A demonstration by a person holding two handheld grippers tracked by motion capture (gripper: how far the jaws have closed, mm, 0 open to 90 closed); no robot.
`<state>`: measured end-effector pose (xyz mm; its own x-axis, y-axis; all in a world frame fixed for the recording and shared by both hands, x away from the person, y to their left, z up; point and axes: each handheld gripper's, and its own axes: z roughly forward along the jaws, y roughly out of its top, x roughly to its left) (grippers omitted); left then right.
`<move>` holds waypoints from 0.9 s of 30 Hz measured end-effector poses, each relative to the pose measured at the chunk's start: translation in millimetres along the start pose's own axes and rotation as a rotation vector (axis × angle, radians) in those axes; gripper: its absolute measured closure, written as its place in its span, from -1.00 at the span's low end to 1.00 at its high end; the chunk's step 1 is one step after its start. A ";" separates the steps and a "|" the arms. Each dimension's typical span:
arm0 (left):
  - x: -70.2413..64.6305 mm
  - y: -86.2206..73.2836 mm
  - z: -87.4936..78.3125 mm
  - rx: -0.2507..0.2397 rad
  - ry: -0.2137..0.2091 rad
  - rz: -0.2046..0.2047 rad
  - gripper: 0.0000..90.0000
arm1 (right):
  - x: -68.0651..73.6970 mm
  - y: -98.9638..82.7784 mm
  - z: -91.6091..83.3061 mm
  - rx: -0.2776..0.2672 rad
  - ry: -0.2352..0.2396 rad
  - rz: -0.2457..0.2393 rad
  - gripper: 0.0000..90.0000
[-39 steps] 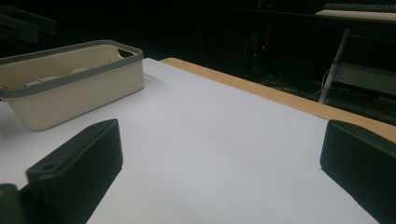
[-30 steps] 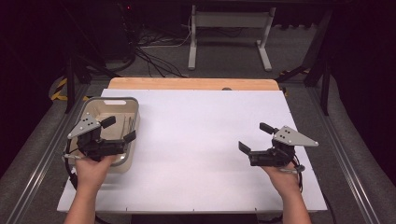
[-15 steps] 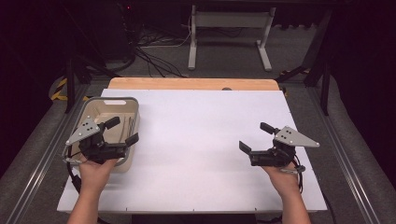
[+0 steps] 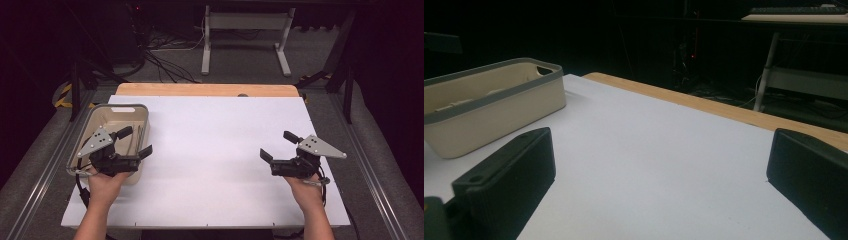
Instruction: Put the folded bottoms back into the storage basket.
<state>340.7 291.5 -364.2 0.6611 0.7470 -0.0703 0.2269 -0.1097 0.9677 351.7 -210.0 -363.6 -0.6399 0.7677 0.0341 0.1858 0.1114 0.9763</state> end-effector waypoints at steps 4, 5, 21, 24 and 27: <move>-0.1 -0.1 0.1 0.000 0.001 0.002 -0.90 | -1.5 -0.2 -1.2 -0.004 -0.001 0.007 -1.00; -0.3 0.0 -0.3 0.000 0.001 0.002 -0.90 | -1.7 -0.3 -1.4 -0.004 0.001 0.011 -1.00; -0.6 -0.4 0.5 0.003 0.004 0.018 -0.89 | -1.1 -1.0 -1.4 -0.001 -0.023 -0.008 -1.00; -0.6 -0.4 0.3 0.002 0.003 0.015 -0.89 | -0.7 -0.8 -1.9 -0.004 -0.025 -0.006 -1.00; -0.2 -0.5 0.2 0.002 0.000 0.015 -0.89 | -1.0 -0.8 -1.8 -0.004 -0.026 -0.007 -1.00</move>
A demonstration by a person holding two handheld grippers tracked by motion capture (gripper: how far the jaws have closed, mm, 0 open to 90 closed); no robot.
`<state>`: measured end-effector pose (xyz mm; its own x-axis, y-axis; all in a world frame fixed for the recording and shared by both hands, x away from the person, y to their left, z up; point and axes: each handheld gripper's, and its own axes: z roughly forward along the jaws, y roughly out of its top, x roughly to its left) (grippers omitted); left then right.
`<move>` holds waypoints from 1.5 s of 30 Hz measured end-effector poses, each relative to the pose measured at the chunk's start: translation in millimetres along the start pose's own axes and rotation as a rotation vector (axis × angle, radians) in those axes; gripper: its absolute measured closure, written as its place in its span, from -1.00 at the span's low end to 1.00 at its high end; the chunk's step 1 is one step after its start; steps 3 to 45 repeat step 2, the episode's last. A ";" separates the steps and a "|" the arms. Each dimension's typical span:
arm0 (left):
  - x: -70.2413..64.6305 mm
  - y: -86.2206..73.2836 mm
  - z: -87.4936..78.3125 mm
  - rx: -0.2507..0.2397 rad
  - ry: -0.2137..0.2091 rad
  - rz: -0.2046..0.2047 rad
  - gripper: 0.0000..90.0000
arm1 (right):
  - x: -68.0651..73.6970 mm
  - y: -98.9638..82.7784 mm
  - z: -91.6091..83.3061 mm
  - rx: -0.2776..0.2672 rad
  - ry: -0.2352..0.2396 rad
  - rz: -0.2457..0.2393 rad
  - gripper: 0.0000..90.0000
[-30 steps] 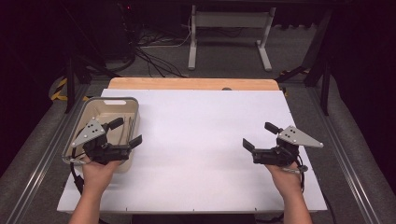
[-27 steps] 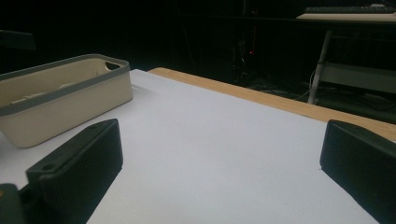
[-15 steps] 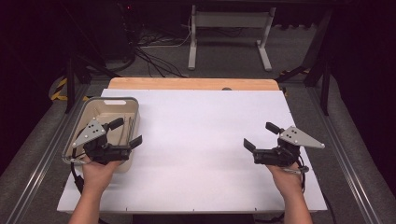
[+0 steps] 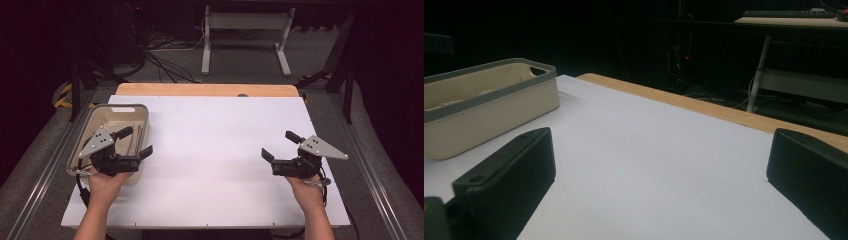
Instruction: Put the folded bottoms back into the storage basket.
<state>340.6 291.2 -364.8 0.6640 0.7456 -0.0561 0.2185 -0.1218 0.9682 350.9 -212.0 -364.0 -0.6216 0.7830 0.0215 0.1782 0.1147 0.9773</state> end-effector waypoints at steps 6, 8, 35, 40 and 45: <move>0.0 0.2 -0.1 0.003 0.001 0.002 -0.89 | -0.2 -0.2 0.4 0.004 -0.003 -0.003 -1.00; 0.0 0.2 -0.1 0.003 0.001 0.002 -0.89 | -0.2 -0.2 0.4 0.004 -0.003 -0.003 -1.00; 0.0 0.2 -0.1 0.003 0.001 0.002 -0.89 | -0.2 -0.2 0.4 0.004 -0.003 -0.003 -1.00; 0.0 0.2 -0.1 0.003 0.001 0.002 -0.89 | -0.2 -0.2 0.4 0.004 -0.003 -0.003 -1.00; 0.0 0.2 -0.1 0.003 0.001 0.002 -0.89 | -0.2 -0.2 0.4 0.004 -0.003 -0.003 -1.00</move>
